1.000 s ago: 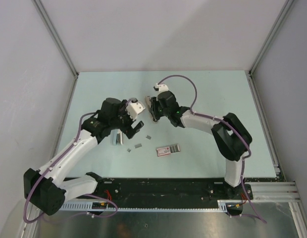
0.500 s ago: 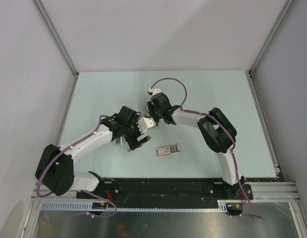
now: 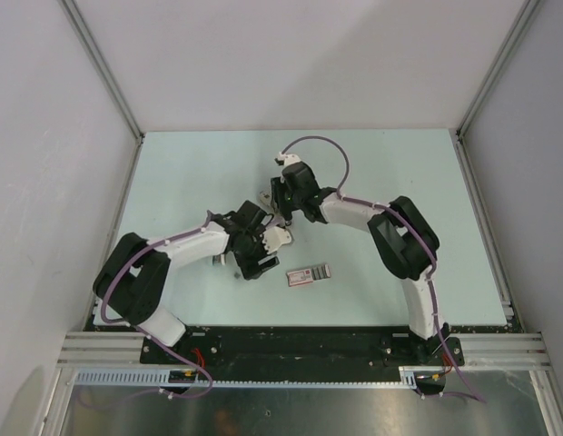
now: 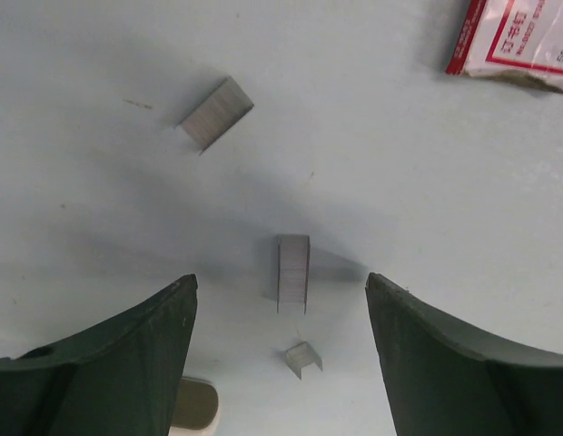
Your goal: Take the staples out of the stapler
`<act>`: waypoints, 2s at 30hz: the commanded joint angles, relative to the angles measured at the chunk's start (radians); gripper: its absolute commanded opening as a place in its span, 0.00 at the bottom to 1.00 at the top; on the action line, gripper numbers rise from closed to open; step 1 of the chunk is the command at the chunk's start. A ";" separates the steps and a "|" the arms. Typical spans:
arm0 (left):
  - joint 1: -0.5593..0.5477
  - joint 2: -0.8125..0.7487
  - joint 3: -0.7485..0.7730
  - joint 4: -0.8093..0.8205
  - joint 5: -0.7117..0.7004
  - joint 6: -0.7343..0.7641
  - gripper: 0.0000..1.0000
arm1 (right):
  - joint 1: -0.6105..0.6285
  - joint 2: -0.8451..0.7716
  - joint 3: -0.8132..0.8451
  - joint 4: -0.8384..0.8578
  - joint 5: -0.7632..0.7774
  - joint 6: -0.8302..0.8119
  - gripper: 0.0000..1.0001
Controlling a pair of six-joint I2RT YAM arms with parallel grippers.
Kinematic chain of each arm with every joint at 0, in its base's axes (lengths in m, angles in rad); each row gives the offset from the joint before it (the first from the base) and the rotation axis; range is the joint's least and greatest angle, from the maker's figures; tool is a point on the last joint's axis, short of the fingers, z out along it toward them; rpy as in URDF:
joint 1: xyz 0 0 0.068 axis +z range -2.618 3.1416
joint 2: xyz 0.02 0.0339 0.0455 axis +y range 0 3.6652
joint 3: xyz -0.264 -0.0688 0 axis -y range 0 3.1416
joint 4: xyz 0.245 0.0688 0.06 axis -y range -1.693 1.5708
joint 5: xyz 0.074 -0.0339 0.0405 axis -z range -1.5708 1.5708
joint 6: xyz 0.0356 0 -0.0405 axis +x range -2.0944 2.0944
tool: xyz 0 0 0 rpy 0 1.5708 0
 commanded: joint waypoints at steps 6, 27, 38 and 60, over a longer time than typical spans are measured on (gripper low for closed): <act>-0.019 0.030 0.063 0.020 0.007 0.002 0.69 | -0.022 -0.248 -0.126 0.115 -0.066 0.073 0.31; -0.051 0.095 0.077 0.018 0.003 -0.001 0.28 | -0.061 -0.571 -0.400 0.107 -0.060 0.115 0.00; -0.054 0.043 0.036 0.016 -0.022 -0.017 0.30 | -0.068 -0.657 -0.454 0.067 -0.047 0.114 0.03; -0.072 0.045 0.005 0.016 -0.056 -0.027 0.09 | -0.069 -0.716 -0.483 0.045 -0.040 0.117 0.00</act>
